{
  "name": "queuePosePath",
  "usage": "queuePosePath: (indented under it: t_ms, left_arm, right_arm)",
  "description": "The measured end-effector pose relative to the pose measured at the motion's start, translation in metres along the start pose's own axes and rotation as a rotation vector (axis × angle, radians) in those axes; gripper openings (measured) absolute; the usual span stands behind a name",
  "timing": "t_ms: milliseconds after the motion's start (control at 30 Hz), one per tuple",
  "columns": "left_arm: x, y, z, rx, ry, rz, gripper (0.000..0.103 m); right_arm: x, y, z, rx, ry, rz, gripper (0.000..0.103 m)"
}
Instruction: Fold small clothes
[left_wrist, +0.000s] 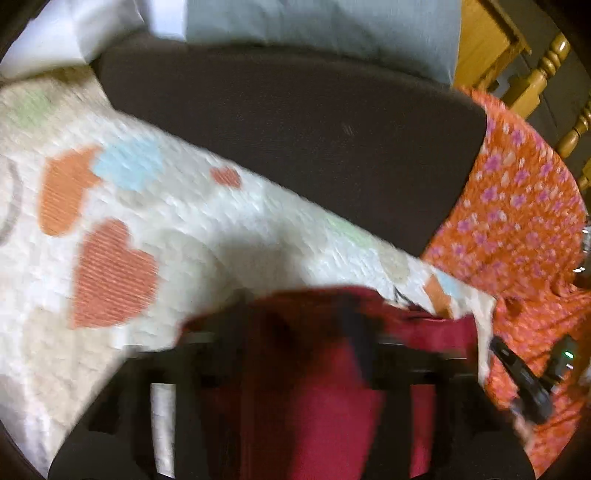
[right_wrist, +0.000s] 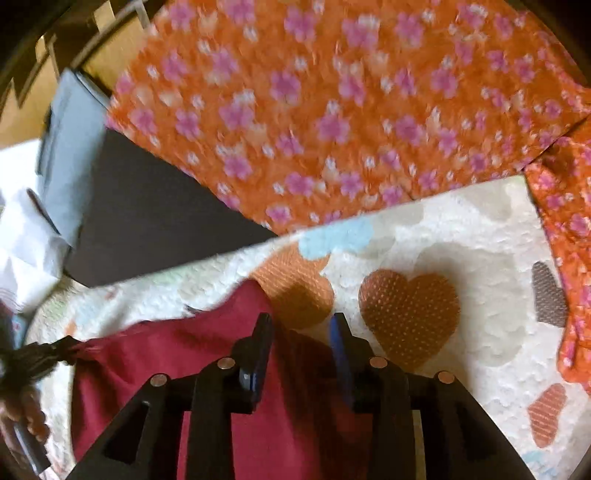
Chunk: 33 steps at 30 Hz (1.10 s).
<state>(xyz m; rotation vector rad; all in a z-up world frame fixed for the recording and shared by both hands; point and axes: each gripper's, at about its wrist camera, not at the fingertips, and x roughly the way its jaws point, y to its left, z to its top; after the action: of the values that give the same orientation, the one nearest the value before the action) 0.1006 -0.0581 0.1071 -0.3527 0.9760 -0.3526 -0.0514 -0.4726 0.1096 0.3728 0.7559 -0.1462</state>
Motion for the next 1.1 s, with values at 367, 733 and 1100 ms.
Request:
queuePosePath:
  t_ms: [367,733,1100]
  left_arm:
    - [-0.060,0.016,-0.084,0.034,0.041,-0.002,0.072]
    - [-0.031,0.036,-0.163,0.173,0.130,0.160,0.067]
    - [-0.048,0.051,-0.165,0.198,0.119,0.176,0.066]
  right_arm:
    - [0.005,0.124,-0.045,-0.340,0.089,0.195,0.031]
    - [0.092,0.121,-0.063,-0.254,0.175,0.033,0.034]
    - [0.033,0.191,-0.100,-0.323,0.283,0.354,0.036]
